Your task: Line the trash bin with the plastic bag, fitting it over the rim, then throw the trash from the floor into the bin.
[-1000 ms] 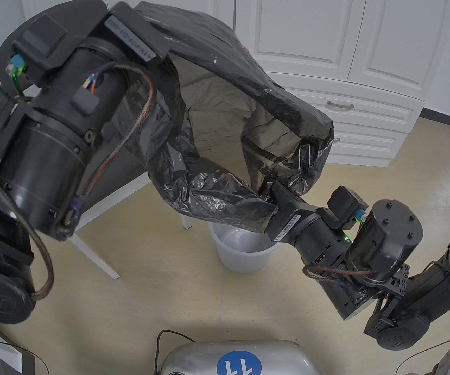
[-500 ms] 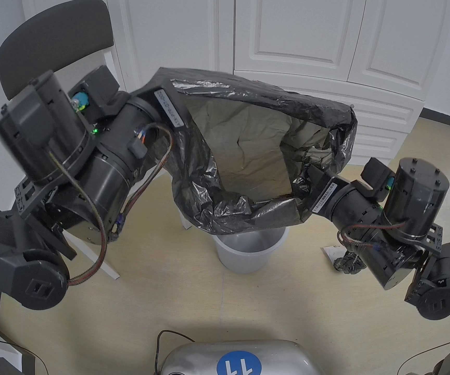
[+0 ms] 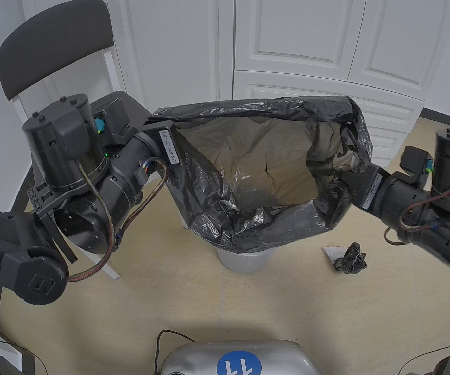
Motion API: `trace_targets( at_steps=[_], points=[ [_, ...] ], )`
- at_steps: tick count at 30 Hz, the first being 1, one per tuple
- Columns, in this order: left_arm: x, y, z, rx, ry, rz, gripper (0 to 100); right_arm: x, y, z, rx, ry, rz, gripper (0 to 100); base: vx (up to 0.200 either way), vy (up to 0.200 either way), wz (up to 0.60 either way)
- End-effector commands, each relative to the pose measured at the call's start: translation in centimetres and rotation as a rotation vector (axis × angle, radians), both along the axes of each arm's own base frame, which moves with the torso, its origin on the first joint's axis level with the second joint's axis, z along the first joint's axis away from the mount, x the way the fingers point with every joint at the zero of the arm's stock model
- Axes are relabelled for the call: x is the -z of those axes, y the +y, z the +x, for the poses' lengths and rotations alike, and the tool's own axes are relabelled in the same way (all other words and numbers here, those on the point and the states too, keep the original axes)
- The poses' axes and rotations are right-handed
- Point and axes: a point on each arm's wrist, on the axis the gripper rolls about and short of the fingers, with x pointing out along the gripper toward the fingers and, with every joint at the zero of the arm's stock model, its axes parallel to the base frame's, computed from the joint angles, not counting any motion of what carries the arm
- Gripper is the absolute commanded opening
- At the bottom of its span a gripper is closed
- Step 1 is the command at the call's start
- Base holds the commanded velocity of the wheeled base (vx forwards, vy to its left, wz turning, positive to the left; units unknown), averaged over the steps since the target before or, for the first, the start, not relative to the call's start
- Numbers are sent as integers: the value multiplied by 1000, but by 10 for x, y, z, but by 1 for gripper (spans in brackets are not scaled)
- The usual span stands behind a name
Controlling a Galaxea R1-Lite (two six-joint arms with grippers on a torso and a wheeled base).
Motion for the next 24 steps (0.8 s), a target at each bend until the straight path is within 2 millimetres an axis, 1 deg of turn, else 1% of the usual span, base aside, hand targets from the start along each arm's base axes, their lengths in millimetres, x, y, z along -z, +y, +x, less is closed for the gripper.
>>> trace_targets(
  at_steps=[1,2,3,4,5,7,16,21,24],
  points=[
    [-3,13,-15,-2,7,34,0,-32,-41,-41,-51,-37,-5,0,0,0,0],
    [-3,13,-15,-2,7,34,0,-32,-41,-41,-51,-37,-5,0,0,0,0],
    [-6,21,-31,9,3,90,0,-35,-53,-58,-84,-28,-61,0,0,0,0],
    [-7,22,-33,12,3,97,0,-35,-55,-60,-90,-26,-67,0,0,0,0],
    [-9,27,-40,15,3,109,0,-33,-59,-66,-101,-18,-94,0,0,0,0],
    [-13,30,-46,20,7,115,0,-31,-62,-70,-107,-18,-130,0,0,0,0],
    [-22,40,-49,-2,-1,105,0,-16,-60,-65,-102,15,-230,0,0,0,0],
    [-22,47,-46,-31,-1,105,0,-8,-60,-64,-69,24,-291,0,0,0,0],
    [-22,49,-48,-37,0,111,0,-4,-61,-65,-74,27,-327,0,0,0,0]
  ],
)
